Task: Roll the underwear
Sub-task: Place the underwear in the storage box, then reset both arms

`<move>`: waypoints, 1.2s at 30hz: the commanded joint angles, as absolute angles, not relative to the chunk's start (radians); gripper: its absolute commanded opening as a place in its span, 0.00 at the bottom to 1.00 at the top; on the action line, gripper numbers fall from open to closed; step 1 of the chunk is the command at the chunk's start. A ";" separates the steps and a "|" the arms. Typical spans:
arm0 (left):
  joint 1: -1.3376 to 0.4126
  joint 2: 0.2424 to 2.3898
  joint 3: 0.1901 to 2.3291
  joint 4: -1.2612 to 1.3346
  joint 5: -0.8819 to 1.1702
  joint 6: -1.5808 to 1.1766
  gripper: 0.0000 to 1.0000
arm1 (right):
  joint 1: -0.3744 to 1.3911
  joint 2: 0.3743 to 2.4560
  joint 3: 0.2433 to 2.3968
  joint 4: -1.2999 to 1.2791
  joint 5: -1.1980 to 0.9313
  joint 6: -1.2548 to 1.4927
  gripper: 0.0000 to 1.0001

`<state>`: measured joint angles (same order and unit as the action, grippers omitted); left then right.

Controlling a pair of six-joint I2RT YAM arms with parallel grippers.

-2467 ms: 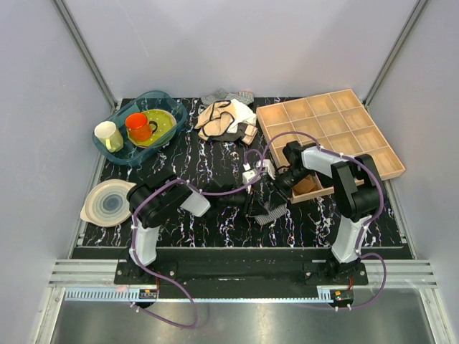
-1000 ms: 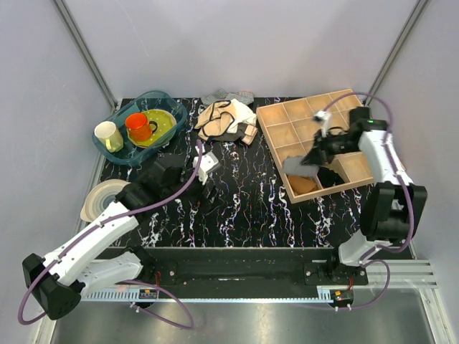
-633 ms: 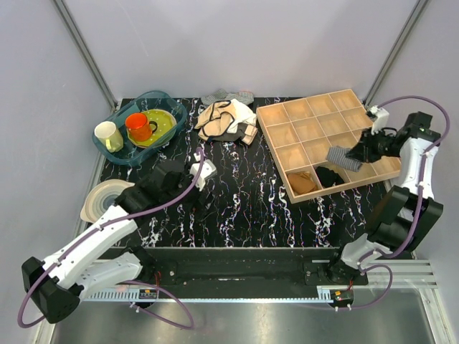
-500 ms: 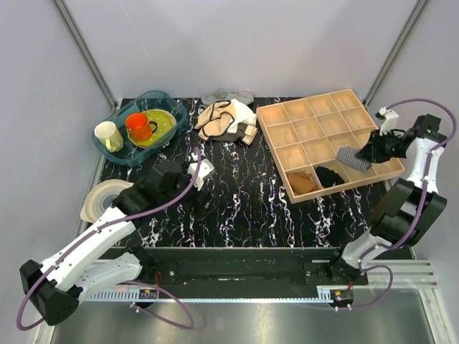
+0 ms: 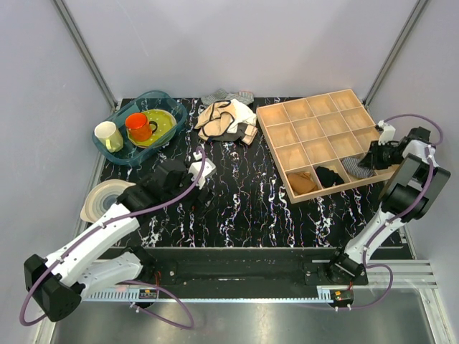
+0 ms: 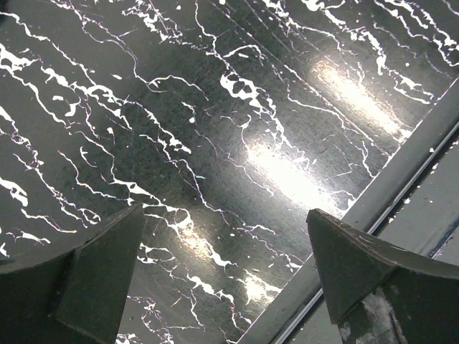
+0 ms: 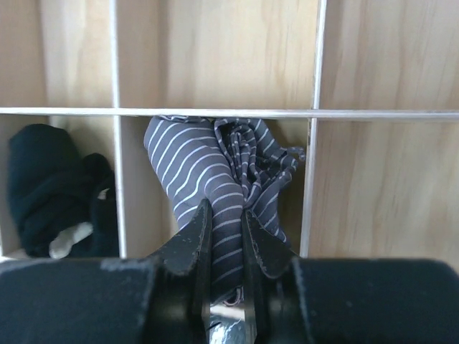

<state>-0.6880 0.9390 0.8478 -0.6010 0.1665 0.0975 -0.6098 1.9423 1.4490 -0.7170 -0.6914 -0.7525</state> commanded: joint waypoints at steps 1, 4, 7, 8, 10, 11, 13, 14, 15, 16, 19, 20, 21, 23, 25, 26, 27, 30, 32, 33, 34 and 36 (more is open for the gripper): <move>-0.683 0.956 0.844 -0.588 0.114 0.106 0.99 | -0.601 1.991 1.431 -0.670 -0.657 -0.779 0.00; -0.681 0.972 0.844 -0.586 0.106 0.106 0.99 | -0.597 1.982 1.368 -0.647 -0.602 -0.822 0.00; -0.681 0.994 0.845 -0.586 0.109 0.107 0.99 | -0.594 1.974 1.329 -0.629 -0.548 -0.857 0.17; -0.681 1.000 0.847 -0.584 0.107 0.107 0.99 | -0.594 1.964 1.322 -0.629 -0.542 -0.865 0.23; -0.681 1.012 0.848 -0.584 0.109 0.109 0.99 | -0.594 1.944 1.313 -0.629 -0.543 -0.873 0.40; -0.681 1.022 0.847 -0.584 0.109 0.109 0.99 | -0.594 1.907 1.312 -0.630 -0.551 -0.874 0.46; -0.681 1.023 0.850 -0.577 0.112 0.109 0.99 | -0.594 1.861 1.318 -0.640 -0.580 -0.871 0.55; -0.680 1.020 0.850 -0.571 0.115 0.107 0.99 | -0.594 1.811 1.325 -0.641 -0.587 -0.865 0.63; -0.670 1.016 0.844 -0.554 0.118 0.101 0.99 | -0.594 1.789 1.344 -0.646 -0.595 -0.859 0.67; -0.664 1.006 0.839 -0.542 0.136 0.095 0.99 | -0.594 1.767 1.357 -0.644 -0.606 -0.853 0.71; -0.626 0.970 0.821 -0.497 0.164 0.065 0.99 | -0.594 1.704 1.410 -0.663 -0.632 -0.841 0.82; -0.614 0.960 0.819 -0.488 0.172 0.055 0.99 | -0.594 1.689 1.425 -0.672 -0.640 -0.842 0.84; -0.595 0.942 0.816 -0.474 0.184 0.042 0.99 | -0.592 1.687 1.460 -0.699 -0.646 -0.842 0.87; -0.583 0.925 0.811 -0.454 0.193 0.015 0.99 | -0.584 1.678 1.492 -0.733 -0.660 -0.856 0.88; -0.575 0.896 0.808 -0.423 0.155 -0.050 0.99 | -0.574 1.663 1.514 -0.750 -0.650 -0.857 0.94; -0.575 0.885 0.810 -0.414 0.140 -0.070 0.99 | -0.559 1.639 1.514 -0.755 -0.655 -0.854 1.00; -0.568 0.878 0.811 -0.397 0.123 -0.107 0.99 | -0.552 1.622 1.514 -0.770 -0.667 -0.847 1.00; -0.551 0.856 0.837 -0.371 0.092 -0.152 0.99 | -0.535 1.519 1.467 -0.747 -0.745 -0.795 1.00; -0.543 0.864 0.860 -0.364 0.106 -0.169 0.99 | -0.535 1.427 1.428 -0.691 -0.802 -0.732 1.00; -0.537 0.868 0.888 -0.359 0.115 -0.182 0.99 | -0.537 1.404 1.404 -0.660 -0.824 -0.686 1.00; -0.535 0.874 0.900 -0.357 0.124 -0.190 0.99 | -0.538 1.382 1.393 -0.635 -0.859 -0.625 1.00; -0.534 0.885 0.931 -0.347 0.135 -0.205 0.99 | -0.541 1.329 1.355 -0.521 -0.862 -0.329 1.00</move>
<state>-0.5438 0.8772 0.8391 -0.4366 0.1333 -0.1314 -0.5350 1.4494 1.4010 -0.7010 -0.7567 -0.7227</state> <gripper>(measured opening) 0.984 0.994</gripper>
